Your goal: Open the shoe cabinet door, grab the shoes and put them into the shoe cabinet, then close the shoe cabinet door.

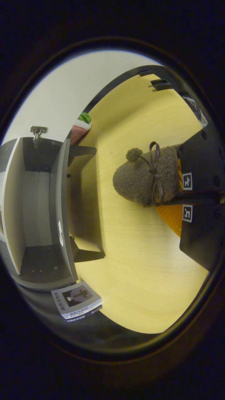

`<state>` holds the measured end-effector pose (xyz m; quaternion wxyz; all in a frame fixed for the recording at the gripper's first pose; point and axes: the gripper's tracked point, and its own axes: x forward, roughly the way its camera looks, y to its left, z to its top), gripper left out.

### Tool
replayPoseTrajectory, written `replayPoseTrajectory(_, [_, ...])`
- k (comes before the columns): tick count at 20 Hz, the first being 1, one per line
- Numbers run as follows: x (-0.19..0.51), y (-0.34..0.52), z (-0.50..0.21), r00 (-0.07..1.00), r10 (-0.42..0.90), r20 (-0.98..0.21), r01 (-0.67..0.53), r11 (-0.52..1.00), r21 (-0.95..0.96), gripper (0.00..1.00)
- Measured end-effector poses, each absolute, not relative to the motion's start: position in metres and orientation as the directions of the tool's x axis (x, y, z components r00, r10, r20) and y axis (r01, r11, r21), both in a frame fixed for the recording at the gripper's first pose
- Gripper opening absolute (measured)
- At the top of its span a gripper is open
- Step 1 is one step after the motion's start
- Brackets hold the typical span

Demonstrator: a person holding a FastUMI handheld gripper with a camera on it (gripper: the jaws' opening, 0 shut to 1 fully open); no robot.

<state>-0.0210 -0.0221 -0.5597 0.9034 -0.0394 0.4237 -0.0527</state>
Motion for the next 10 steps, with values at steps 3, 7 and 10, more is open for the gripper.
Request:
replayPoseTrajectory(3, [-0.017, -0.024, -0.536, 0.653, -0.125, -0.747, 0.056, 0.992, -0.116, 0.03])
replayPoseTrajectory(7, [0.000, -0.027, -0.465, 0.697, -0.091, -0.711, 0.039, 0.995, -0.089, 0.03])
replayPoseTrajectory(10, [0.021, -0.028, -0.391, 0.747, -0.059, -0.662, 0.011, 0.997, -0.077, 0.03])
